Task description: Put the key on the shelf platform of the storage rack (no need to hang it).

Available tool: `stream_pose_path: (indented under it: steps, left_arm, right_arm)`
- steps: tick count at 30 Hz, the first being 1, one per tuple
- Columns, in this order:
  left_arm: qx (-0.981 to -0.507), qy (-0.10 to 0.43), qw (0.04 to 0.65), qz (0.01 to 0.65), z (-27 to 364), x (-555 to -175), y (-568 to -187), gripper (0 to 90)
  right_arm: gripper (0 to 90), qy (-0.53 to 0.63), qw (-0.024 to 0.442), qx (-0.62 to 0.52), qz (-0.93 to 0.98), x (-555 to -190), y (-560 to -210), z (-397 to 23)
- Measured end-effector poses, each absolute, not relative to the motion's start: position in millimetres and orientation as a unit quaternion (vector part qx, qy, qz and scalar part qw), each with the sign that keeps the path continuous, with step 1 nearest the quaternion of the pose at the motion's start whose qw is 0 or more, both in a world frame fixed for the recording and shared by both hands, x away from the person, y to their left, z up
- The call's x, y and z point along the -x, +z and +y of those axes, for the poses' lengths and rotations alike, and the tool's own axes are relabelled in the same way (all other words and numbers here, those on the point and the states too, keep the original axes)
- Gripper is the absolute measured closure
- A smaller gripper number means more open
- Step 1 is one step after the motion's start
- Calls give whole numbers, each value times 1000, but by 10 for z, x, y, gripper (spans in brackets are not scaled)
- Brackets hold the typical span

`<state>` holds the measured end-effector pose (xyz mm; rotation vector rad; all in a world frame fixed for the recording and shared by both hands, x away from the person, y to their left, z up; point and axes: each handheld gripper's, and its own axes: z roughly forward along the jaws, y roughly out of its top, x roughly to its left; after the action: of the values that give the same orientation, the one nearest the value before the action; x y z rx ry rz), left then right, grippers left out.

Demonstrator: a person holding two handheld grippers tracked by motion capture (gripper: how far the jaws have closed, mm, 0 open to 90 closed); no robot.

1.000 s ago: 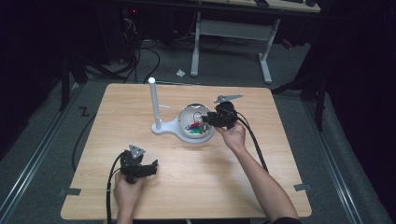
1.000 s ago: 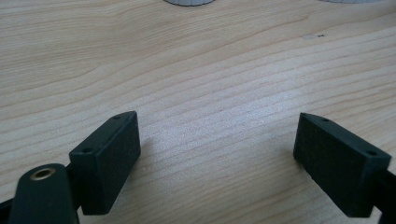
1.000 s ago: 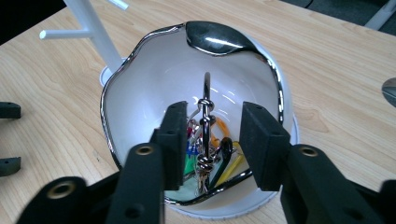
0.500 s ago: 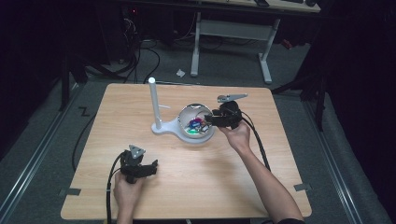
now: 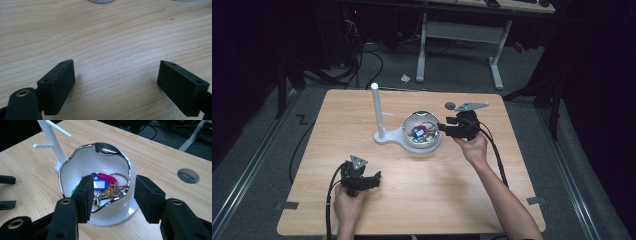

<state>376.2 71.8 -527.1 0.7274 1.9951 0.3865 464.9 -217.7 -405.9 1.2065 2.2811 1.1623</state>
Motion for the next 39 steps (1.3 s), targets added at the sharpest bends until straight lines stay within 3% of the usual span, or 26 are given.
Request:
stream_pose_path:
  steps: [24, 39]
  left_arm:
    - [-306, 161, 475, 809, 727, -3760, -5279, 151]
    - [-306, 162, 474, 809, 728, -3760, -5279, 151]
  right_arm:
    - [483, 426, 178, -450, 765, -4199, -3894, -2770]
    - [479, 424, 189, -451, 762, -3942, -3788, -2863]
